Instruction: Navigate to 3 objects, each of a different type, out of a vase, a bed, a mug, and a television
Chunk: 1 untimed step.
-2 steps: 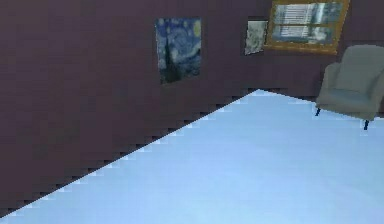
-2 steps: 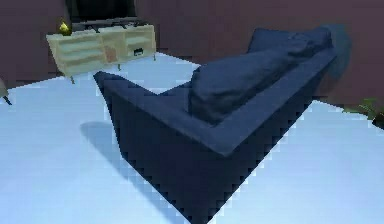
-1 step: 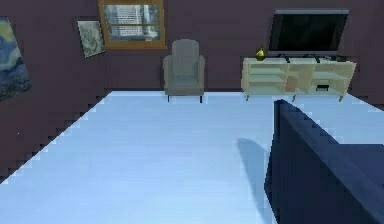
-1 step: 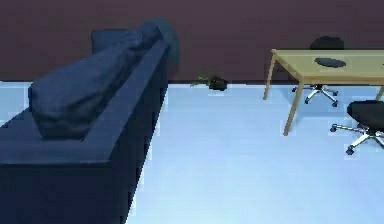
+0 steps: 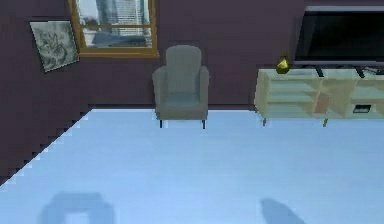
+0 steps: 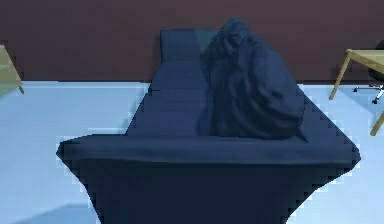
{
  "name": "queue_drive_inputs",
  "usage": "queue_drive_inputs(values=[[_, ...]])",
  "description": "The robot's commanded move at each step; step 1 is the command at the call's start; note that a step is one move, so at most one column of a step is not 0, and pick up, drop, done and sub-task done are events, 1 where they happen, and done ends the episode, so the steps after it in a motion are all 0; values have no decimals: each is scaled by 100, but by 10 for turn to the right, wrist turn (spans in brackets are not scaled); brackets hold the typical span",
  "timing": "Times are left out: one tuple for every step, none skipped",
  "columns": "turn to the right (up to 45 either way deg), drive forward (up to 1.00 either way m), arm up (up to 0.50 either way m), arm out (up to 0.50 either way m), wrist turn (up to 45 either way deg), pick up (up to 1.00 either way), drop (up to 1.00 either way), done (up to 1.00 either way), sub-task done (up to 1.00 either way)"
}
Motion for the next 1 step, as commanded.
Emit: queue_drive_inputs(values=[[30, 0, 0, 0, 0, 0, 0, 0, 0]])
